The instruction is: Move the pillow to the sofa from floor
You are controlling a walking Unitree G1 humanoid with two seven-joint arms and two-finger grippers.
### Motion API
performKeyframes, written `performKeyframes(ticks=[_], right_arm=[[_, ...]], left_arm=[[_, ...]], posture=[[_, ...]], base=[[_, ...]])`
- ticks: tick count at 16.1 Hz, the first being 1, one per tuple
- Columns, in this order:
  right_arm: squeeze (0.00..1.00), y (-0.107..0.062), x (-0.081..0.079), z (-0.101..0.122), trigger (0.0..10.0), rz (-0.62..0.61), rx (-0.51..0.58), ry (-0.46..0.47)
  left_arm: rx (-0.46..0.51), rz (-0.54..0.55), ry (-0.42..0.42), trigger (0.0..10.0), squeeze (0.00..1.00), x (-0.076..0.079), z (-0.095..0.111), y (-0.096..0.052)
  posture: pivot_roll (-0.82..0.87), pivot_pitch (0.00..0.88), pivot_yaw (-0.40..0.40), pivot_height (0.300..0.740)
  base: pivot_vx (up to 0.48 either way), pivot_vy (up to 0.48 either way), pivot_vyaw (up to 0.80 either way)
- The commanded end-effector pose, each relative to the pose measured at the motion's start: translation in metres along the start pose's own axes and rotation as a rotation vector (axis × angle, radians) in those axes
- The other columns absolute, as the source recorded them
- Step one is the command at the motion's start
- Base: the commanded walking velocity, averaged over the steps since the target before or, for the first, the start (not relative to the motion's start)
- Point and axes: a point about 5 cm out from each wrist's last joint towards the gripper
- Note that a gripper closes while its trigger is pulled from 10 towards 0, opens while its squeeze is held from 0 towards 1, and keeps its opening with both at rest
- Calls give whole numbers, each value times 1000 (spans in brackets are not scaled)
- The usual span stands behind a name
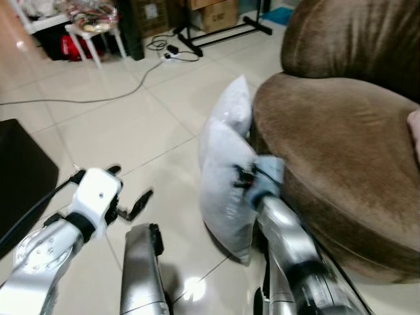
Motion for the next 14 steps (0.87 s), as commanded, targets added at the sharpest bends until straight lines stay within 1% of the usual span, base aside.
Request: performKeyframes(ticks=[1,3,4,5,6,7,8,9,11,13,14], right_arm=[[0,-7,-12,43,0,52,165,26],[0,-21,-13,61,0,52,241,41],[0,-34,-16,76,0,69,296,64],[0,-48,-21,90,0,100,381,58],[0,-52,-20,90,10000,70,382,32],[0,-59,-21,90,10000,77,379,20],[0,-63,-22,86,10000,82,347,13],[0,-66,-20,86,10000,62,338,9],[0,-64,-16,91,10000,7,333,-28],[0,-63,-16,93,10000,3,330,-37],[0,-62,-18,95,10000,6,317,-71]], left_arm=[[-2,50,0,10000,957,-5,1,3],[5,85,0,10000,949,-7,4,7],[18,118,-3,10000,945,-7,9,11],[40,149,-13,10000,941,-7,16,16],[58,169,-25,10000,925,-7,21,18],[73,188,-41,10000,894,-6,24,20],[85,204,-53,10000,875,-5,27,21],[108,224,-57,10000,800,-4,30,22],[140,267,-41,10000,792,-5,34,28],[142,270,-25,10000,788,-6,35,30],[140,275,13,10000,757,-6,37,32]], posture=[[-113,0,84,443],[-131,0,89,443],[-140,0,89,443],[-139,0,86,443],[-141,0,89,443],[-150,0,92,443],[-151,0,92,443],[-154,0,94,443],[-160,0,93,458],[-159,0,88,463],[-154,0,77,473]], base=[[0,0,0],[0,0,0],[0,0,0],[0,0,0],[0,0,0],[0,0,0],[0,0,0],[0,0,0],[0,0,0],[0,0,0],[0,0,0]])
Point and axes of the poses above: a point about 5 cm out from each wrist's last joint towards the gripper, its own y axis pointing out of the wrist towards the gripper, its own z axis along the axis of the wrist's last joint, x = y × z, and after that the axes turned 12 degrees about y, right-handed
